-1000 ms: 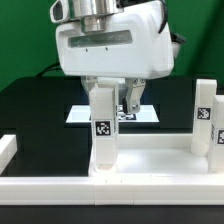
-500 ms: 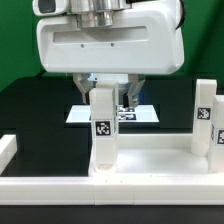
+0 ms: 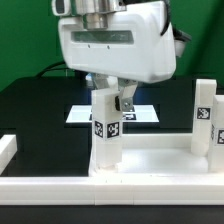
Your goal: Assemble desk
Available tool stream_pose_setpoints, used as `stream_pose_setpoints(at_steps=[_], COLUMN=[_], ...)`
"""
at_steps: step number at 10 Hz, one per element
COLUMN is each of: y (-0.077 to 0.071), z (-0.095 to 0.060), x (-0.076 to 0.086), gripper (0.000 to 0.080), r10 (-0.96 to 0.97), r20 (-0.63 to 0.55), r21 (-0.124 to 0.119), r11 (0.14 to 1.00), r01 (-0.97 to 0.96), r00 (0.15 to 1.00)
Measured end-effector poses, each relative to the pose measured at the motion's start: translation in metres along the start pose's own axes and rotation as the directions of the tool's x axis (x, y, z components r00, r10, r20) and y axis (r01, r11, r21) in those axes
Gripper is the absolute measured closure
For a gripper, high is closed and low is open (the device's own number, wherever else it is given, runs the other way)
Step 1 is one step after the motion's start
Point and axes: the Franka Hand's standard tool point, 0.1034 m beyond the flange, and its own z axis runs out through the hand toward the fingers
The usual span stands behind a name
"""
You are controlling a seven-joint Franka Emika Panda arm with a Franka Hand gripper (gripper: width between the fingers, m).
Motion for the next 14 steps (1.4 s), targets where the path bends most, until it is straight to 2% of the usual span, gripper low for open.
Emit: stream_pose_setpoints(at_steps=[1, 2, 3, 4, 5, 6, 7, 8, 9, 10, 14], y=[-0.005, -0.006, -0.007, -0.006, -0.006, -0.006, -0.005, -0.002, 0.002, 0.007, 0.008], z=[0.0, 0.0, 0.0, 0.0, 0.0, 0.0, 0.001, 0.001, 0.001, 0.002, 0.002], x=[0.002, 0.005, 0.005, 0.006, 0.006, 0.006, 0.006, 0.007, 0.008, 0.011, 0.013], gripper=[0.0512, 0.0512, 0.0512, 0.0512, 0.0512, 0.0479, 0.0345, 0.0345, 0.0197, 0.0165, 0.0151], r10=[0.149, 0.33, 0.504, 0.584, 0.58, 0.568, 0.527, 0.317, 0.113, -0.04, -0.267], r20=[0.009, 0.033, 0.052, 0.063, 0.062, 0.061, 0.058, 0.048, 0.057, 0.07, 0.05], r21=[-0.011, 0.009, 0.038, 0.058, 0.058, 0.058, 0.06, 0.053, 0.047, 0.044, 0.05], r11=[0.989, 0.944, 0.862, 0.807, 0.811, 0.819, 0.846, 0.946, 0.992, 0.998, 0.963], r01=[-0.149, -0.331, -0.506, -0.587, -0.583, -0.571, -0.53, -0.319, -0.116, 0.037, 0.264], r00=[0.989, 0.943, 0.862, 0.809, 0.812, 0.821, 0.848, 0.947, 0.992, 0.997, 0.963])
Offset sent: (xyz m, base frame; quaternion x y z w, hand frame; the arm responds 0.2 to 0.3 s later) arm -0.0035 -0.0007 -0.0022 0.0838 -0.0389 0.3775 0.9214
